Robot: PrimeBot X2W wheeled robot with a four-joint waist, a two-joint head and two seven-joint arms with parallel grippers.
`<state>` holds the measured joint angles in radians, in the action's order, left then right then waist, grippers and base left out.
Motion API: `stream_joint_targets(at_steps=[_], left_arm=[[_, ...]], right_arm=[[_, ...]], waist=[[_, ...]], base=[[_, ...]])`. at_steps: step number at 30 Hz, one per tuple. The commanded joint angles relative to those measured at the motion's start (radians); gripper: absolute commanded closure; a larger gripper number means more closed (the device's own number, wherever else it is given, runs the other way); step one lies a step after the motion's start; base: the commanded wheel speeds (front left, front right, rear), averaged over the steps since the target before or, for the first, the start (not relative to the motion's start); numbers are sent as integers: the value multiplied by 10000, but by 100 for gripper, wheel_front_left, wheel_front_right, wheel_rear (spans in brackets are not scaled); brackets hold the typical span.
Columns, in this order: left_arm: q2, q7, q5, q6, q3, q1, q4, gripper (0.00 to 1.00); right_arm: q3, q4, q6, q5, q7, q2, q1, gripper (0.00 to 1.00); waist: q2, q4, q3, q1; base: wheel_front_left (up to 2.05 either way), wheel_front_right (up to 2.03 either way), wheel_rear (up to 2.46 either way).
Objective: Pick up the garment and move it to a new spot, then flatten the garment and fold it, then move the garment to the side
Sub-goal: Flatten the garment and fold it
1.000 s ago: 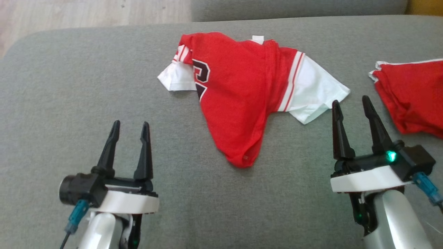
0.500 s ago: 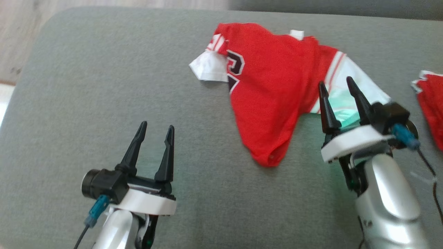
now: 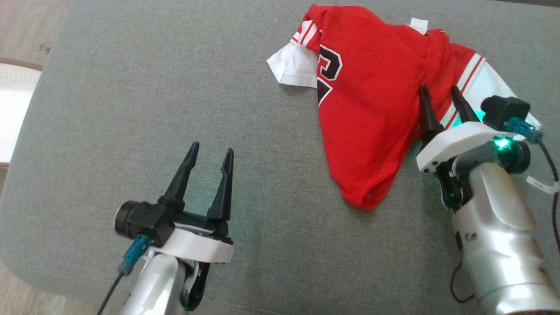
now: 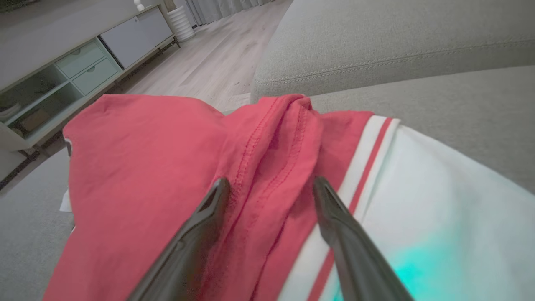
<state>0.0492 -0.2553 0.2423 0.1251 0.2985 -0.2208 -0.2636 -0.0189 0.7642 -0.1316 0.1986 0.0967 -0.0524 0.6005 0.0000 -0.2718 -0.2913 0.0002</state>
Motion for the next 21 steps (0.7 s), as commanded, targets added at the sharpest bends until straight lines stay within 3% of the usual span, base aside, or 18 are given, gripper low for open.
stream_joint_targets(at_steps=[1,5,6,8,15,21], left_arm=[[25,-64,-1,52,-159,-307,232,0],[18,-64,14,53,-28,-405,179,0],[17,-64,19,53,-17,-427,165,0],[15,-64,32,54,-6,-452,151,0],[13,-64,141,54,20,-417,137,0],[12,-64,237,55,-26,-332,125,0]], right_arm=[[325,67,9,274,186,22,463,0],[847,688,9,612,562,22,846,0],[1007,803,9,703,659,22,923,13],[1331,969,9,830,880,22,1063,100],[2186,1184,9,511,1421,22,1414,100],[2326,376,9,-60,1625,22,1541,100]], waist=[[0,-40,-53,-2],[0,-2,-73,-2],[0,22,-65,-2],[0,82,-36,-2],[0,311,112,-2],[0,381,454,-2]], base=[[0,0,0],[0,0,0],[0,0,0],[0,0,0],[0,0,0],[0,0,0]])
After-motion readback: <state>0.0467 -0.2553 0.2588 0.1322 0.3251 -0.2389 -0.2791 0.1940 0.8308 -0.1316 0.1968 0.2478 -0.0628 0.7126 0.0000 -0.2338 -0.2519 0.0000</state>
